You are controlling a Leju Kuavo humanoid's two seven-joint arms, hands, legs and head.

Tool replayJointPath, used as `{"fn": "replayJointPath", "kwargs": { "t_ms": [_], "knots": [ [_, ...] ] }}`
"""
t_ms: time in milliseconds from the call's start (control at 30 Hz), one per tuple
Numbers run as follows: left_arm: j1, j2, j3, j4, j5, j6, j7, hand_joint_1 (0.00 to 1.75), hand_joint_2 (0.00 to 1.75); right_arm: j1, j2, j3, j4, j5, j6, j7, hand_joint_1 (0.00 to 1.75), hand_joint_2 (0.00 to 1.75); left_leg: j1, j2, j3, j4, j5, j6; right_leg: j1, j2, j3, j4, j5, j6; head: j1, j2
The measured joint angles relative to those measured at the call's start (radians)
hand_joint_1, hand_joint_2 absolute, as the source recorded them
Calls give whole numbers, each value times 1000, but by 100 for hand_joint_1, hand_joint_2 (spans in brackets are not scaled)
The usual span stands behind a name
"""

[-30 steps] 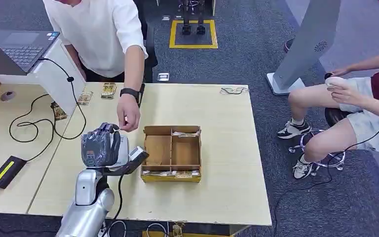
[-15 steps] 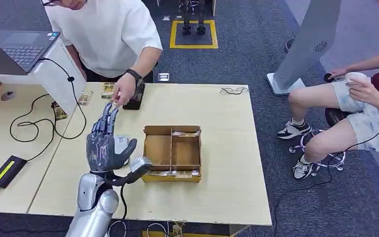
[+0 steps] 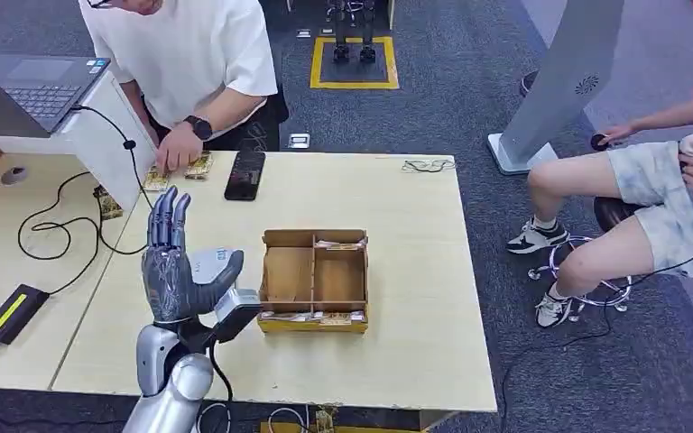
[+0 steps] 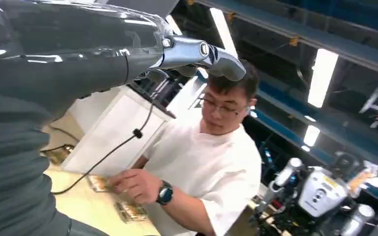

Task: Pass the card to the sensor for recognition and then transmit it.

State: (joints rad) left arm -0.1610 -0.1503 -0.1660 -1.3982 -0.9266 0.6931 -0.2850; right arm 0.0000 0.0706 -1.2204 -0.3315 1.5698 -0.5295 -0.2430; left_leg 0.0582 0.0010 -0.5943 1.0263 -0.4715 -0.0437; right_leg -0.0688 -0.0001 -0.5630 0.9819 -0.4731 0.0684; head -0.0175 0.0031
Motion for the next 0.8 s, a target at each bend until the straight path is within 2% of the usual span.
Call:
{"fn": "replayJointPath", "kwargs": {
  "t_ms": [167, 267, 433, 533, 633, 800],
  "knots": [
    [72, 17, -27, -78, 11, 0, -98, 0, 175, 8, 16, -29, -38, 0, 21, -15, 0, 175, 0, 0, 0, 0, -1, 0, 0, 0, 0, 0, -1, 0, 0, 0],
    [90, 23, -47, -101, 11, 0, -116, 0, 175, 10, 27, -45, -61, 0, 30, -19, 0, 175, 0, 0, 0, 0, -1, 1, 0, 0, 0, 0, -1, 0, 0, 0],
    [107, 28, -65, -125, 17, 0, -116, 0, 175, 16, 37, -60, -87, 0, 44, -19, 0, 175, 0, 0, 0, 0, -1, 1, 0, 0, 0, 0, -1, 0, 0, 0],
    [120, 35, -99, -147, 44, 0, -117, 0, 175, 19, 53, -76, -120, 1, 76, -16, 0, 175, 0, 0, 0, 0, -1, 1, 0, 0, 0, 0, -1, 0, 0, 0],
    [130, 43, -139, -174, 20, 0, -110, 0, 175, 24, 68, -86, -156, 1, 103, -15, 0, 175, 0, 0, 0, 0, -1, 1, 0, 0, 0, 0, -1, 0, 0, 0],
    [117, 75, -226, -192, -79, 0, -26, 0, 175, 24, 75, -88, -180, 1, 110, -12, 0, 175, 0, 0, 0, 0, -1, 1, 0, -1, 0, 0, -1, 0, 0, 0]
  ]
}}
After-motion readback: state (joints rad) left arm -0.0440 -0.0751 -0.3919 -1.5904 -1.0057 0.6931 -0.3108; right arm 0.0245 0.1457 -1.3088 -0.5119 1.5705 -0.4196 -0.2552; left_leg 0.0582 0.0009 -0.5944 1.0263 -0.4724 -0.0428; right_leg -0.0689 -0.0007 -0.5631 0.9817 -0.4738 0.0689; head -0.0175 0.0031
